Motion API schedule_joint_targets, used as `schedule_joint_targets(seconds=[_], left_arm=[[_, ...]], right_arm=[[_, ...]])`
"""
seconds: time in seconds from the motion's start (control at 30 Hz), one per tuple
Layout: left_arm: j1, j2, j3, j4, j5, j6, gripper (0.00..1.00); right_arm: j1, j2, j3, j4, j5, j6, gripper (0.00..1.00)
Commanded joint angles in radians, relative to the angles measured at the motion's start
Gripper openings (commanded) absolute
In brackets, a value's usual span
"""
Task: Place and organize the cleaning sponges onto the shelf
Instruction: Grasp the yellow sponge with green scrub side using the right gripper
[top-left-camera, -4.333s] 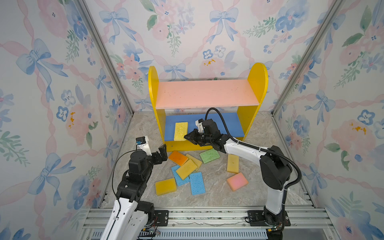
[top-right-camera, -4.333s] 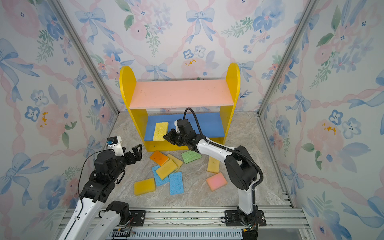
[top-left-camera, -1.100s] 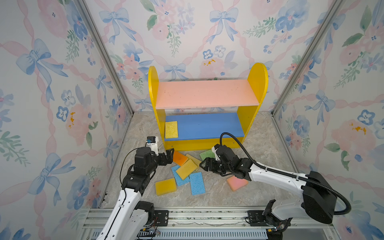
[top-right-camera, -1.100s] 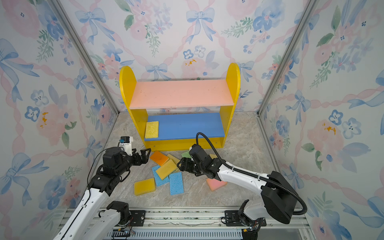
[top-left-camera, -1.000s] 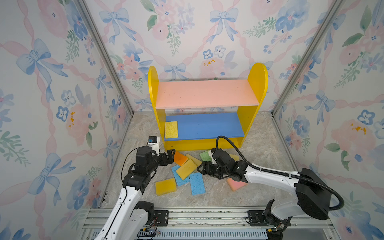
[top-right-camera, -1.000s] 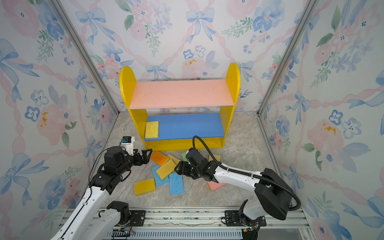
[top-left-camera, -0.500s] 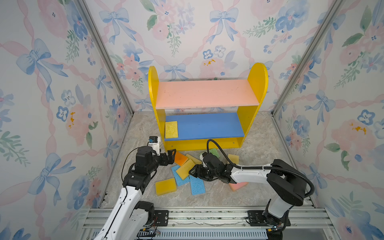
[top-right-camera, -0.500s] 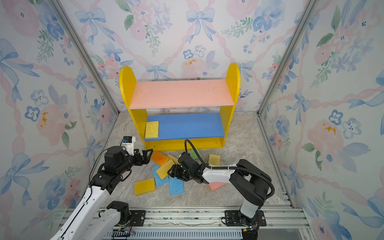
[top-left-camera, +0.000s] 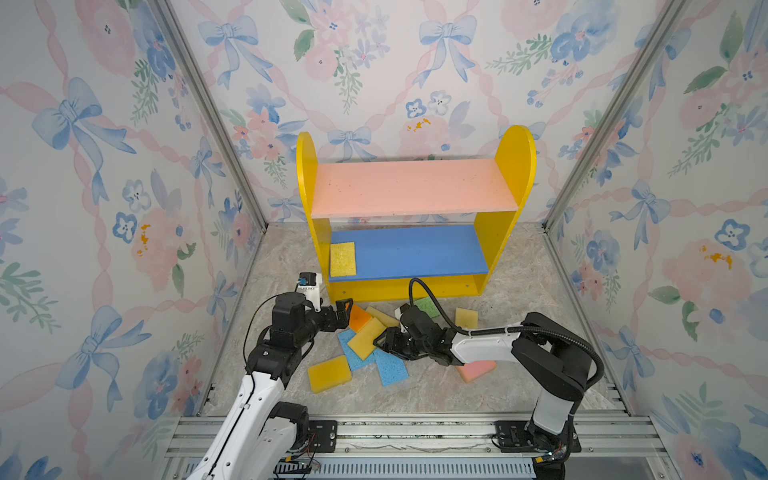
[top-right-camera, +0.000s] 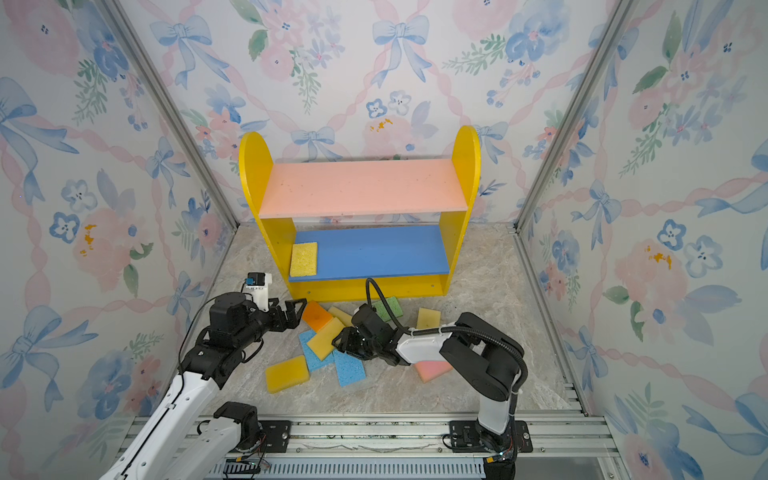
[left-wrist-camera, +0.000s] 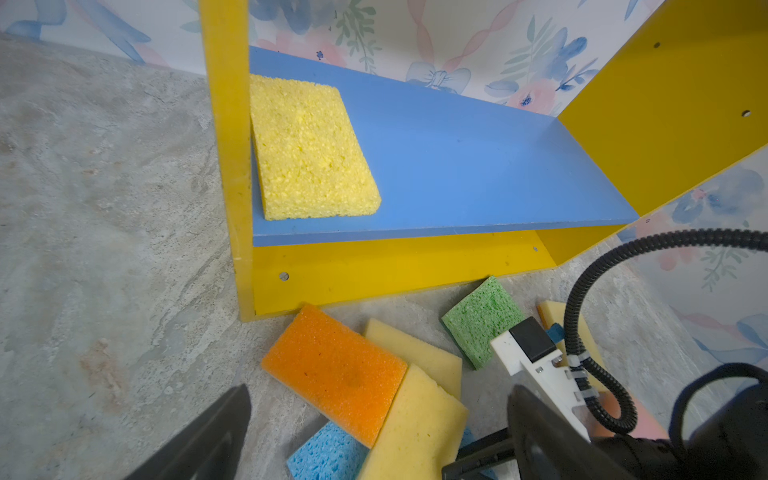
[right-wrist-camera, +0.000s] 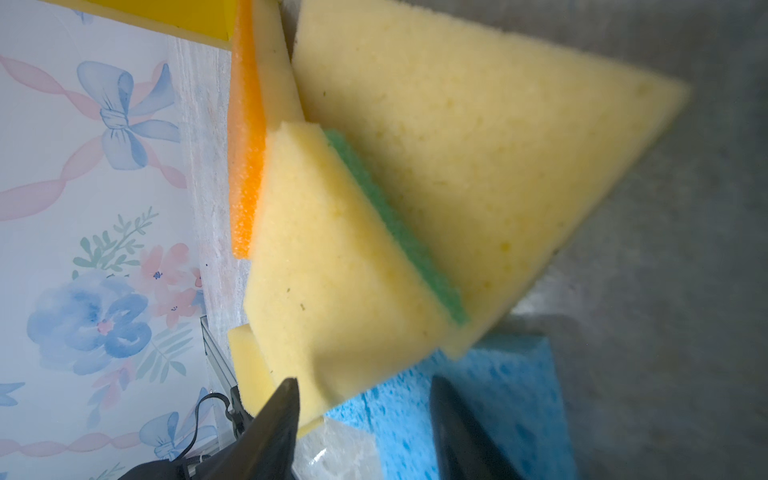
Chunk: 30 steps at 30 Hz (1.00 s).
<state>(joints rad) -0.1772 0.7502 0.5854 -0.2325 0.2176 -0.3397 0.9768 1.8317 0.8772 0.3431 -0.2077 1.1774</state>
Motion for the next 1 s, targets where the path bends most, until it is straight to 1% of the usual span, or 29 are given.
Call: schedule_joint_targets(seconds=[0.0,0.37,0.47,0.57,0.67,0.73,0.87,0.97], left_arm=[[-0.008,0.001,-0.010,0.018,0.011,0.020,0.98],[-0.013,0.004,-0.010,0.019,0.012,0.019,0.98],[-0.013,0.006,-0.010,0.019,0.009,0.020,0.98],[-0.014,0.008,-0.010,0.019,0.008,0.019,0.98],[-0.014,0.008,-0.010,0.019,0.008,0.020,0.98],[-0.017,0.009,-0.011,0.019,0.010,0.020,0.98],[-0.025,0.020,-0.011,0.019,0.023,0.019,0.98],[-0.027,0.043,-0.005,0.019,0.075,0.018,0.98]], right_arm=[[-0.018,0.026,0.026,0.036,0.040,0.015,0.50],[-0.051,0.081,0.090,0.041,0.041,0.010,0.40],[-0.052,0.090,0.095,0.056,0.036,0.017,0.32],[-0.050,0.082,0.092,0.051,0.039,0.009,0.21],[-0.049,0.052,0.075,0.043,0.048,-0.004,0.09],[-0.050,0.021,0.061,0.032,0.053,-0.025,0.04],[-0.055,-0.065,0.031,0.004,0.054,-0.103,0.01],[-0.069,-0.140,0.011,-0.030,0.032,-0.182,0.01]])
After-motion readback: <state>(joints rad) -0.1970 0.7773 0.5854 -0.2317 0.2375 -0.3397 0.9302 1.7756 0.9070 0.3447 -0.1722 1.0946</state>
